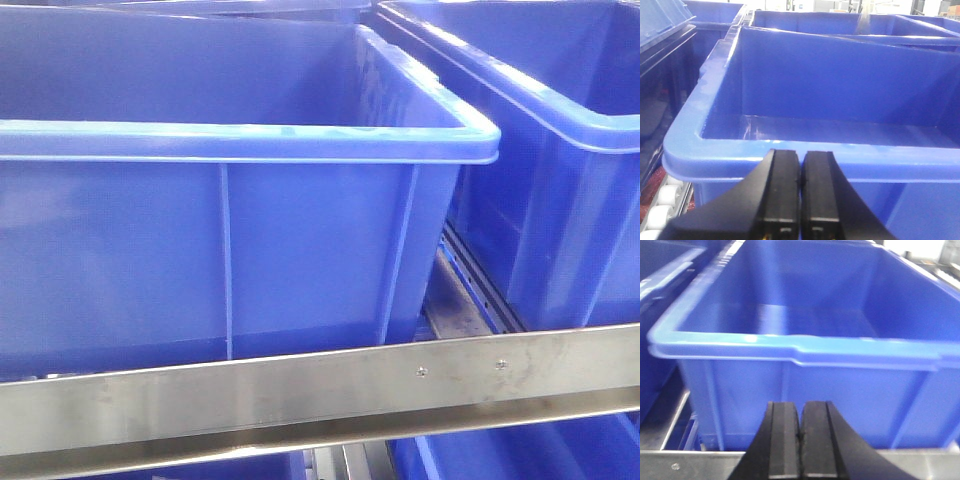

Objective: Place green plate on second shelf with right arm

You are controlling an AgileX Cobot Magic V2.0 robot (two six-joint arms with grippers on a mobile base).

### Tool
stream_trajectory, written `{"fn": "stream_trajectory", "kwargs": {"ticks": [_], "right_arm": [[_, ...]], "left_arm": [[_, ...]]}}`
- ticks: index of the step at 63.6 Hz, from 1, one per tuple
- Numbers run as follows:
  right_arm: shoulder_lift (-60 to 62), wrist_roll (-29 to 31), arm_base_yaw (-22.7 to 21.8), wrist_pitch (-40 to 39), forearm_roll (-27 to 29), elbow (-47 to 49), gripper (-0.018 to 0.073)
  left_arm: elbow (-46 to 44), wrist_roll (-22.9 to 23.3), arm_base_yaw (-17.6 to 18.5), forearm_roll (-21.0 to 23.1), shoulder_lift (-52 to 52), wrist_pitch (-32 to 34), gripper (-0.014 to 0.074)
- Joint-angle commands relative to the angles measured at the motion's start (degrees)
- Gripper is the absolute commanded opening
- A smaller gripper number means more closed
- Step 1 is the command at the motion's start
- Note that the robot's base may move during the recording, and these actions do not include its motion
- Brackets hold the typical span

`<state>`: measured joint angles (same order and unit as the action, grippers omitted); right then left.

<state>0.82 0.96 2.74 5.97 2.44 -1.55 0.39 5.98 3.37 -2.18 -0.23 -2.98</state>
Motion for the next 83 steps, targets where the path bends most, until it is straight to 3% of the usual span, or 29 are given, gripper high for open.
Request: {"fn": "stream_trajectory", "kwargs": {"ticks": [1, 83], "right_arm": [[-0.25, -3.87, -0.47, -2.46, -3.10, 0.97, 0.0032], [0.92, -2.69, -0.47, -3.86, -3.04, 0.97, 0.0032]], "left_arm": [[2.34, 0.25, 0.02, 0.16, -0.99, 4.41, 0.0131], [2.34, 0.25, 0.02, 0.16, -0.99, 4.30, 0.0131]]}}
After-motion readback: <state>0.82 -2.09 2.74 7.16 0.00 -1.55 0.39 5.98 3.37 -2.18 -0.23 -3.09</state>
